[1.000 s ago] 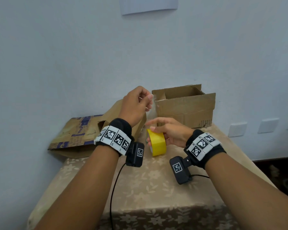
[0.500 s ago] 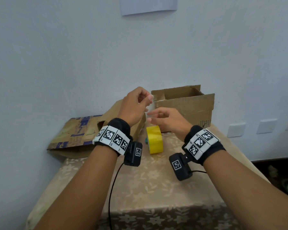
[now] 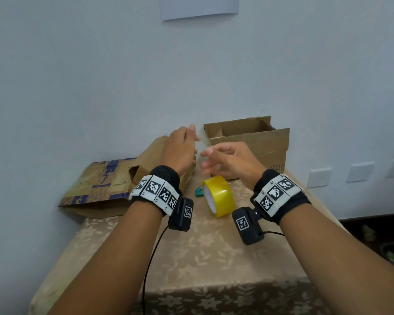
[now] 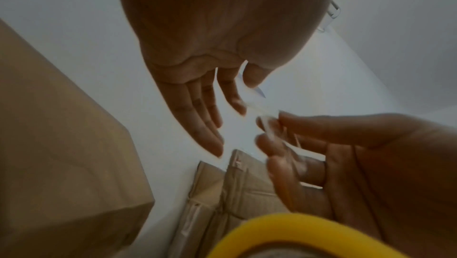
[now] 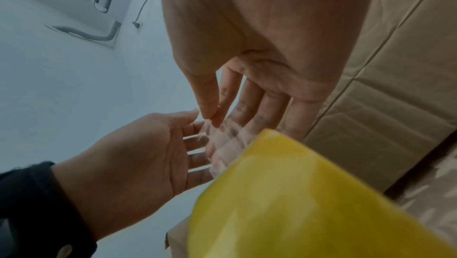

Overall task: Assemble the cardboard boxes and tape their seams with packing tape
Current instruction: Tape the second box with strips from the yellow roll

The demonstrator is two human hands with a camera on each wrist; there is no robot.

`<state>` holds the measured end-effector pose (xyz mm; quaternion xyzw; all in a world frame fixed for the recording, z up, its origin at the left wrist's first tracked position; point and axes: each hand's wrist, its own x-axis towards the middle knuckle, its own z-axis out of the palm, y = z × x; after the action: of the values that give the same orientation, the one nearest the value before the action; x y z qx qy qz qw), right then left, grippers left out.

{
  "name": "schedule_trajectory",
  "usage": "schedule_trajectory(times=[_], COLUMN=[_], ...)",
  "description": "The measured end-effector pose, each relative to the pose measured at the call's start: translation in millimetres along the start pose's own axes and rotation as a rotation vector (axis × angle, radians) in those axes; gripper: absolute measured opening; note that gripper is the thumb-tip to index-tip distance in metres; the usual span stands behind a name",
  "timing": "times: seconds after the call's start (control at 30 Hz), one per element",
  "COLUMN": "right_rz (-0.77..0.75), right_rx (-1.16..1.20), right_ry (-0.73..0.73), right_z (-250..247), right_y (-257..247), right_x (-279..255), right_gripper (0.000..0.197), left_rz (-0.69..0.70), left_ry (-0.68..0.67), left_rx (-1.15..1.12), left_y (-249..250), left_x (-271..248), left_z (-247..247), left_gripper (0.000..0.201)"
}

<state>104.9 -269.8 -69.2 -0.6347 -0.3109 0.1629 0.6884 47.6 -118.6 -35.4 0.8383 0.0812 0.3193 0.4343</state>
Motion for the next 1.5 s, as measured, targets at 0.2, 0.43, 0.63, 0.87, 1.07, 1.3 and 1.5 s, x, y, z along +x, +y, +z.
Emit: schedule_trajectory(times=[0.2, 0.43, 0.63, 0.87, 1.07, 1.3, 1.5], right_rz=[0.021, 0.091, 0.107, 0.083, 0.079, 0.177, 0.296], right_rx=[0.023, 0.017, -0.058, -0.088, -0.021, -0.037, 0.085], right_ry=[-0.026, -0.074, -0.054, -0.095, -0.161, -0.202, -0.184], right_z=[-12.8, -18.1, -18.0, -18.3, -17.4, -22.5, -22.7], right_y=[3.2, 14.0, 23.3, 34.8, 33.6, 24.7, 20.8], right_x=[-1.1, 4.1, 7.1, 6.4, 2.3, -0.7, -2.2], right_gripper=[0.020, 0.054, 0.041, 0.026, 0.023, 0.022, 0.041], left_rz=[0.107, 0.106, 0.112, 0.133, 0.167, -0.102, -0.287], left_ry=[-0.073, -0.103, -0.082, -0.059, -0.082, -0.124, -0.148], left_rx=[-0.056, -0.091, -0.102, -0.075, 0.141, 0.071, 0.014], left_y=[7.1, 5.0, 7.0, 0.8, -18.3, -25.2, -26.7], left_x=[4.0, 1.7, 3.3, 5.7, 11.3, 10.3, 8.3], left_z=[5.9, 12.9, 11.5, 10.7, 11.0, 12.6, 16.7], left_gripper=[0.011, 0.019, 0.020, 0.012, 0.012, 0.020, 0.020])
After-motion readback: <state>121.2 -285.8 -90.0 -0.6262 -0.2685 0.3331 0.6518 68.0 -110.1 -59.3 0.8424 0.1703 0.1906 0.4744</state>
